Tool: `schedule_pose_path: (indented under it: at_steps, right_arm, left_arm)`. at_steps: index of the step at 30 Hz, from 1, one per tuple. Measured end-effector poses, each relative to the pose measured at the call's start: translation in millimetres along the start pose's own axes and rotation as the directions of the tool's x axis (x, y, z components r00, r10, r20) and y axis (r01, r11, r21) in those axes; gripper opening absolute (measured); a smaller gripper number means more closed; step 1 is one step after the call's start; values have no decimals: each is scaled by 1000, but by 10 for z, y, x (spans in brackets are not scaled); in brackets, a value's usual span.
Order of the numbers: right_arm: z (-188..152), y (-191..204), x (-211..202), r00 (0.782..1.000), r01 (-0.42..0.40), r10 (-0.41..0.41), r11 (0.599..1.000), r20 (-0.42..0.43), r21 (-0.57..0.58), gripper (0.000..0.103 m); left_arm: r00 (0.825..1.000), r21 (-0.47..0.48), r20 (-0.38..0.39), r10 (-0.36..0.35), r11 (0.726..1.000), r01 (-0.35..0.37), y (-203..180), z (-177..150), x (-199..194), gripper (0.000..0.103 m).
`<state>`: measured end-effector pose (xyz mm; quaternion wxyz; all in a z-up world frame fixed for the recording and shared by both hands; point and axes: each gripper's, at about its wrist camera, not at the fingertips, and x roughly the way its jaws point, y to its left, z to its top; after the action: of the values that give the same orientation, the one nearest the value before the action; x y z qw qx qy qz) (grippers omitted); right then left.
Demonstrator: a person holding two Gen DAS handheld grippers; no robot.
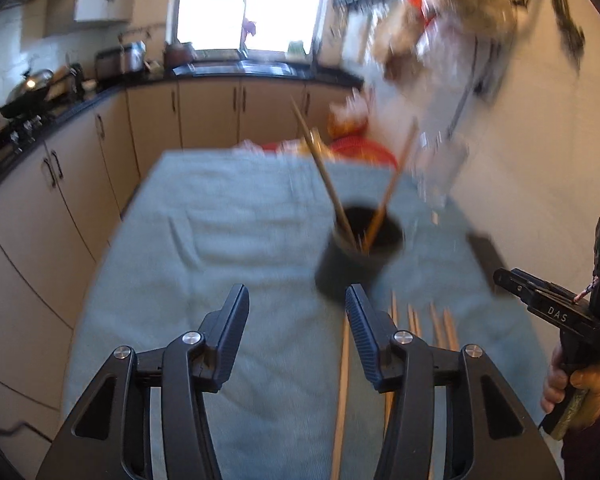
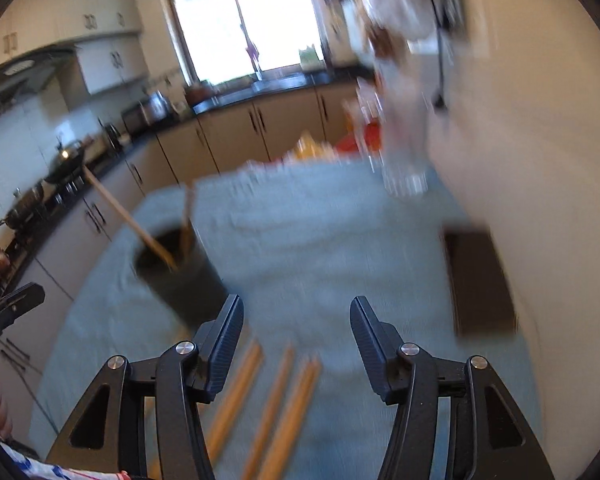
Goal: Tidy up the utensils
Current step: 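Grasp another wooden chopstick with the left tool while the right tool grasps one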
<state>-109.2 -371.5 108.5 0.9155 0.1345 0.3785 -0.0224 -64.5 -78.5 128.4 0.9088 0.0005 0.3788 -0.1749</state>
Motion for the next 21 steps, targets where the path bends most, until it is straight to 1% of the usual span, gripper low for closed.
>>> schedule_pose_path:
  at_steps: [2,3,4,5,7,8,9,12,13,16,19,21]
  right_arm:
    - [-217,-131,90,998,-6,8,1000,-66,31,59]
    - [-321,-179,132,995,-9,13,999,-97,39,57]
    - [-404,-198,166,993,-11,15,999,-118,40,50]
    - [-477,-201,203,990,-12,16,999,-142,34,47]
    - [-576,-182,251,985,-11,13,1000,-169,13,44]
    - [-616,-164,270,985,-12,12,1000,-175,2,39]
    - [-631,-162,291,984,-15,14,1000,-179,-4,37]
    - [-670,-169,379,981,-7,3,1000,-192,-19,34]
    - [-695,-164,413,980,7,-14,999,-200,-35,31]
    - [-702,-85,445,980,36,-52,995,-192,-89,31]
    - [-706,-43,447,979,49,-69,993,-194,-105,31]
    - [-680,-81,429,981,23,-35,998,-192,-63,31]
  left_arm:
    - [998,37,-60,-3,999,5,-115,-164,189,49]
    - [997,51,-81,-1,999,5,-151,-228,261,49]
    - [994,68,-110,2,998,5,-200,-292,352,49]
    - [990,85,-144,3,996,10,-252,-354,458,49]
    - [982,104,-187,-1,994,21,-307,-421,597,48]
    - [979,112,-205,2,994,21,-336,-448,667,47]
    - [976,121,-218,7,992,20,-365,-469,731,46]
    - [970,170,-240,25,985,17,-453,-529,874,39]
    - [968,186,-249,34,982,13,-479,-551,913,34]
    - [958,210,-282,57,978,3,-513,-594,1047,23]
    - [959,208,-277,61,978,-2,-494,-592,1076,23]
    - [960,195,-277,50,981,5,-471,-574,1080,23]
